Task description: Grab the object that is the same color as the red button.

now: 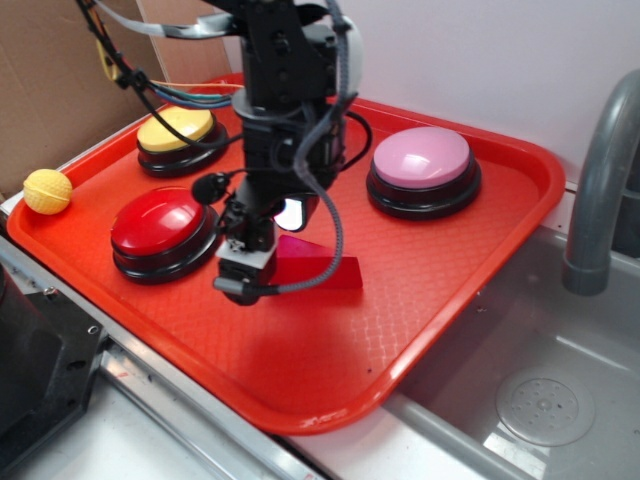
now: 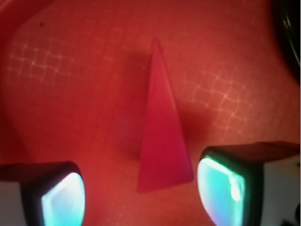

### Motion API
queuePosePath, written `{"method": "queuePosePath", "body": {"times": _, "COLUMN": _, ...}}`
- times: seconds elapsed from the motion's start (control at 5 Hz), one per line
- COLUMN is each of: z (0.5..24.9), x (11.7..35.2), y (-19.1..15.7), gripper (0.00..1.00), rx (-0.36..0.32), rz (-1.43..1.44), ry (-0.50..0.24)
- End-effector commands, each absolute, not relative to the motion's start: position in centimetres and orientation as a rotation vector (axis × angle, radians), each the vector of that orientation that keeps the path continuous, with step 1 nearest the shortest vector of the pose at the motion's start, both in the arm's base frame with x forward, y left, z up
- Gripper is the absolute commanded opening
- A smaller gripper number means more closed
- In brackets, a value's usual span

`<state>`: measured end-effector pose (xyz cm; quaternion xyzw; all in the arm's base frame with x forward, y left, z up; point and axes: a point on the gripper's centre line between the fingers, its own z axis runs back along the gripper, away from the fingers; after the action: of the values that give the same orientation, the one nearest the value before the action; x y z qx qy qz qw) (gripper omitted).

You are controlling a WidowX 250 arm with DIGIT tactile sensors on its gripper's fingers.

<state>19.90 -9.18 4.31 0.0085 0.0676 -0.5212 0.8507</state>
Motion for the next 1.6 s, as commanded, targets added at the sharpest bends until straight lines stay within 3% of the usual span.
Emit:
{"method": "queuePosePath", "body": {"times": 0.0, "z": 3.0, "x": 20.6, "y": -8.8, "gripper": 1.0, "rx": 0.001, "rz": -1.054, "ry": 0.148}}
{"method": "queuePosePath", "body": {"times": 0.2, "z": 1.4, "x": 20.3, "y": -8.8, "gripper": 0.0, "rx": 0.02, "rz": -1.006, "ry": 0.188}}
{"method": "queuePosePath", "body": {"times": 0.4, "z": 1.2, "x": 20.2, "y": -8.9, "gripper": 0.0, "rx": 0.041, "rz": -0.973, "ry": 0.199}}
{"method": "queuePosePath", "body": {"times": 0.6, "z": 3.3, "x": 20.1, "y": -7.8, "gripper": 0.0, "rx": 0.025, "rz": -0.823, "ry": 0.193}}
{"method": "queuePosePath", "body": {"times": 0.8, "z": 8.3, "x": 19.9, "y": -4.0, "gripper": 0.0, "rx": -0.116, "rz": -0.58, "ry": 0.205}}
{"method": "queuePosePath", "body": {"times": 1.0, "z": 13.2, "x": 18.8, "y": -0.4, "gripper": 0.0, "rx": -0.152, "rz": -0.336, "ry": 0.149}}
{"method": "queuePosePath", "body": {"times": 1.2, "z": 18.1, "x": 17.3, "y": 0.6, "gripper": 0.0, "rx": -0.134, "rz": -0.118, "ry": 0.067}}
{"method": "queuePosePath", "body": {"times": 1.4, "z": 22.6, "x": 16.8, "y": -0.1, "gripper": 0.0, "rx": -0.065, "rz": -0.108, "ry": 0.03}}
